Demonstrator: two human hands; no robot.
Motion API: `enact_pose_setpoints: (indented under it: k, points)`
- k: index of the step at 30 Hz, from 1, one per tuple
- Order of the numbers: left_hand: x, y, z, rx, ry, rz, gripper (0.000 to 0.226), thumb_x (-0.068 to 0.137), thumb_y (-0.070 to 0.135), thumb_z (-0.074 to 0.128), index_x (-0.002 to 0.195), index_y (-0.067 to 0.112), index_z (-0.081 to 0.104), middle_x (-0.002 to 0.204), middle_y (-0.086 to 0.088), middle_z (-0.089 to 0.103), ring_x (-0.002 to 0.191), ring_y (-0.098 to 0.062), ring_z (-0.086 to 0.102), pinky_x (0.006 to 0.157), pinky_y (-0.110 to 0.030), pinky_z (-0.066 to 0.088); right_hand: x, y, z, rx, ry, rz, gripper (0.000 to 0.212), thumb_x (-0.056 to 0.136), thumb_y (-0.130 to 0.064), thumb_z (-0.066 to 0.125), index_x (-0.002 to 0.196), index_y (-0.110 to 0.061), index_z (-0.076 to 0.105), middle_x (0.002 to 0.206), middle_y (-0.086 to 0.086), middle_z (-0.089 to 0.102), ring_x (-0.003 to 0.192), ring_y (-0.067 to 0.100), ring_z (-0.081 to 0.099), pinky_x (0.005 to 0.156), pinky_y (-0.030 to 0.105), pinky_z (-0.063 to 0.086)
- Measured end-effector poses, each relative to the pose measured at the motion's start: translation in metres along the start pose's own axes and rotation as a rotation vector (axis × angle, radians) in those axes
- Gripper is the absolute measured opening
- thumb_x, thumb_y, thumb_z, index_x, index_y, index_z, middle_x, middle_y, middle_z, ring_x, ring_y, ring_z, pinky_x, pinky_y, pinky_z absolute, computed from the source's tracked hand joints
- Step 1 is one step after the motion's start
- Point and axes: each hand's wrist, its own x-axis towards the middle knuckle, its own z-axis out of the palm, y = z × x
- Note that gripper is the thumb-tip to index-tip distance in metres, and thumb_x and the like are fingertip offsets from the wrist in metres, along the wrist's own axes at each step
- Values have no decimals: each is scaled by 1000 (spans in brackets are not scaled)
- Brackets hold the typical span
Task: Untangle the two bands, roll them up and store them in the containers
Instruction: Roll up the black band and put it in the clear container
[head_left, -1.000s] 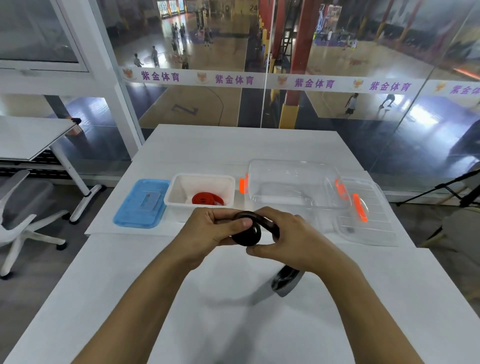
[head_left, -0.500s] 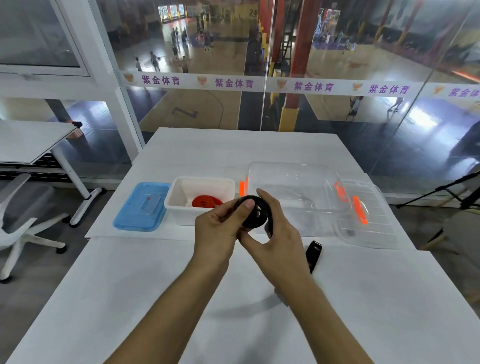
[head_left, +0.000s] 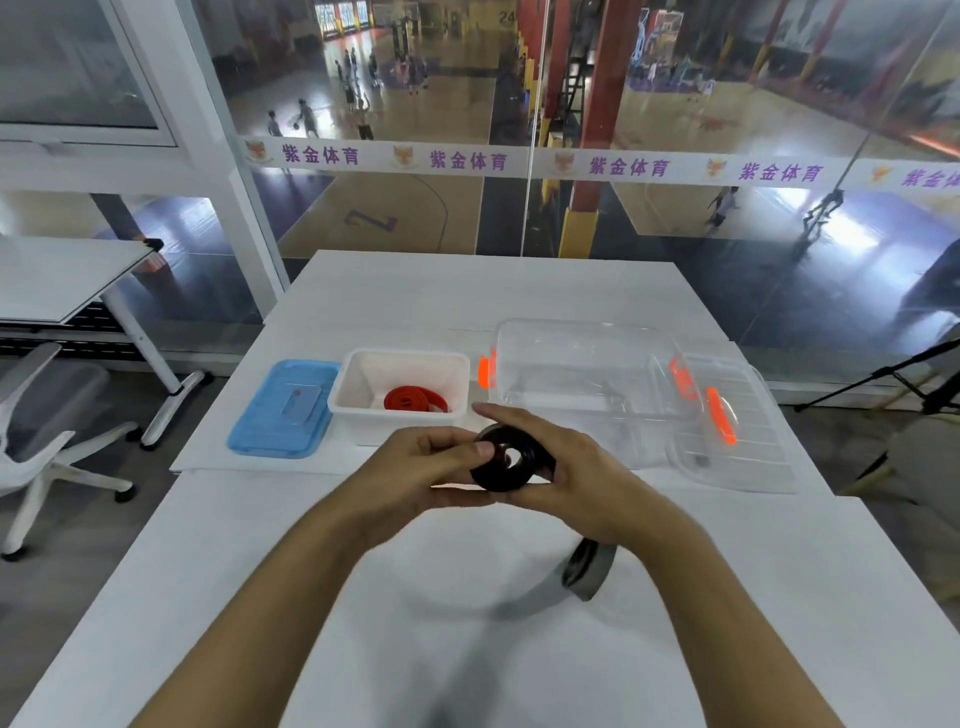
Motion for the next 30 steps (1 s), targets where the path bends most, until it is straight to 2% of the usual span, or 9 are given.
enact_pose_setpoints:
  k: [3, 7, 10, 16, 20, 21, 23, 25, 30]
  points:
    - [1, 13, -4, 172, -75, -20, 38, 84, 28, 74, 115, 5, 74, 111, -14, 78, 105, -28, 75, 92, -41, 61, 3, -9, -7, -91, -97, -9, 82, 89, -22, 80, 147, -62, 38, 131, -23, 65, 121, 11, 64, 108, 37, 51]
    - [3, 18, -2, 305, -54, 26, 25, 90, 16, 74, 113, 7, 77, 104, -12, 80, 97, -26, 78, 81, -34, 63, 3, -17, -10, -186, -133, 9, 87, 86, -27, 82, 146, -67, 33, 123, -16, 68, 110, 10, 65, 99, 36, 54]
    - [2, 15, 2, 249, 8, 98, 20, 89, 10, 74, 108, 8, 79, 98, -11, 82, 89, -23, 79, 74, -27, 62, 2, -20, -11, -229, -63, 21, 86, 83, -35, 82, 147, -64, 32, 103, -8, 70, 87, 9, 61, 88, 32, 55]
    - [4, 8, 15, 61, 185, 213, 19, 88, 8, 74, 106, 9, 79, 92, -9, 82, 84, -19, 79, 71, -24, 61, 0, -9, -19, -201, 66, 149, 75, 70, -62, 79, 136, -58, 43, 104, -15, 70, 93, 7, 63, 88, 36, 55]
    - [9, 7, 24, -55, 289, 269, 21, 90, 9, 72, 110, 5, 78, 90, -5, 81, 85, -19, 78, 75, -26, 62, -6, -6, -18, -142, 163, 173, 76, 74, -57, 82, 136, -64, 39, 80, -19, 62, 80, 2, 58, 78, 25, 50]
    - [10, 7, 26, -98, 309, 279, 22, 91, 10, 72, 111, 4, 77, 90, -5, 81, 88, -22, 77, 77, -29, 63, -7, -7, -15, -108, 191, 151, 79, 76, -53, 84, 139, -65, 37, 82, -24, 62, 82, -1, 59, 79, 22, 49]
    - [11, 5, 30, -187, 331, 289, 26, 90, 16, 73, 113, 4, 77, 95, -6, 80, 97, -28, 76, 86, -37, 62, -8, -12, -5, -47, 231, 81, 88, 80, -47, 83, 147, -66, 29, 109, -45, 60, 105, -11, 59, 92, 18, 49]
    - [12, 5, 37, -252, 349, 295, 30, 88, 23, 75, 113, 7, 77, 100, -8, 80, 101, -29, 76, 92, -42, 60, -7, -15, 9, 5, 305, 22, 91, 84, -44, 81, 152, -62, 25, 136, -43, 52, 124, -10, 54, 101, 18, 48]
    - [12, 3, 59, -357, 410, 261, 24, 91, 22, 73, 110, 8, 78, 102, -10, 81, 95, -26, 78, 89, -37, 62, -2, -20, 36, 65, 544, 51, 76, 85, -41, 75, 148, -54, 35, 124, -30, 64, 107, -1, 63, 92, 15, 51]
